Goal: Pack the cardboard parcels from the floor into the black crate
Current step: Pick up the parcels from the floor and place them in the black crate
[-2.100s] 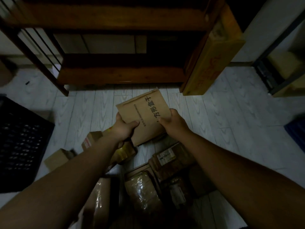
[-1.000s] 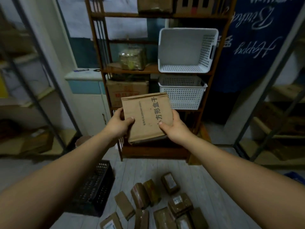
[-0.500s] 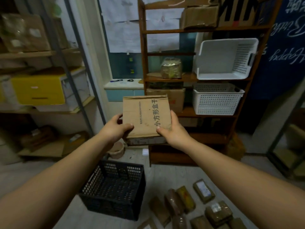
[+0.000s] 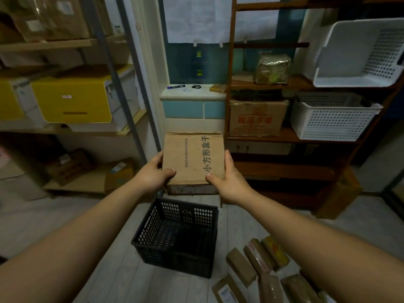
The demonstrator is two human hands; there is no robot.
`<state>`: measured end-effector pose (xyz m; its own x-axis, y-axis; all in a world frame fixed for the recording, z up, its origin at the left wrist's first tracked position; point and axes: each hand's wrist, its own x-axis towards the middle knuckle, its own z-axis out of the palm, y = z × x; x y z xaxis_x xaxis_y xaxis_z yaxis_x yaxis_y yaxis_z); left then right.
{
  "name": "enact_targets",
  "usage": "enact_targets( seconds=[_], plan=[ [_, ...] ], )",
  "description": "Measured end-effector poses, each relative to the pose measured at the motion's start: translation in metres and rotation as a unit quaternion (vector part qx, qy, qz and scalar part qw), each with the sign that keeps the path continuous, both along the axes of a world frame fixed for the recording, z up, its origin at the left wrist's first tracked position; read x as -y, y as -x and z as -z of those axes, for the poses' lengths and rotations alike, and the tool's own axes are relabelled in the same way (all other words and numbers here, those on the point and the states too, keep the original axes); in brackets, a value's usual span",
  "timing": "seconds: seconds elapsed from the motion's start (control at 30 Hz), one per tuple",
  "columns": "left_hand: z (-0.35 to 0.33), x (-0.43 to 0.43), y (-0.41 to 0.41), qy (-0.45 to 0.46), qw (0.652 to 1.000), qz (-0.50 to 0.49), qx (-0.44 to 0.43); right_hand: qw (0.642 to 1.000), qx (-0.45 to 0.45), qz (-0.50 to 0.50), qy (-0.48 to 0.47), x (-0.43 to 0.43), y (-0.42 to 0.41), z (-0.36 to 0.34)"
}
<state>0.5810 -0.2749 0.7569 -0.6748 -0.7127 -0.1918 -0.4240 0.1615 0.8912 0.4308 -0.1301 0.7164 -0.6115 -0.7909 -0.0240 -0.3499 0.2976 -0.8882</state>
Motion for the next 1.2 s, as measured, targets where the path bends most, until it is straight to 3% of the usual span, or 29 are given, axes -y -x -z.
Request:
enact_targets(
  seconds=[0.43, 0.77, 0.93, 1.2],
  plan=[
    [0.037, 0.181, 0.025, -0.017, 0.999, -0.011, 0.037, 0.999, 0.035, -0.018, -0.007, 0.195, 0.029, 0.052],
    [0.12, 0.306, 0.056, -0.044, 0.99, 0.106, 0.085, 0.993, 0.073, 0.081, -0.04, 0.291, 0.021, 0.127],
    [0.217, 0.358, 0.064, -0.016, 0.981, 0.152, 0.12, 0.989, 0.09, 0.102, -0.059, 0.336, 0.017, 0.218],
    [0.472, 0.388, 0.071, 0.005, 0.975, 0.157, 0.155, 0.984, 0.128, 0.063, -0.107, 0.365, 0.029, 0.454]
  ],
)
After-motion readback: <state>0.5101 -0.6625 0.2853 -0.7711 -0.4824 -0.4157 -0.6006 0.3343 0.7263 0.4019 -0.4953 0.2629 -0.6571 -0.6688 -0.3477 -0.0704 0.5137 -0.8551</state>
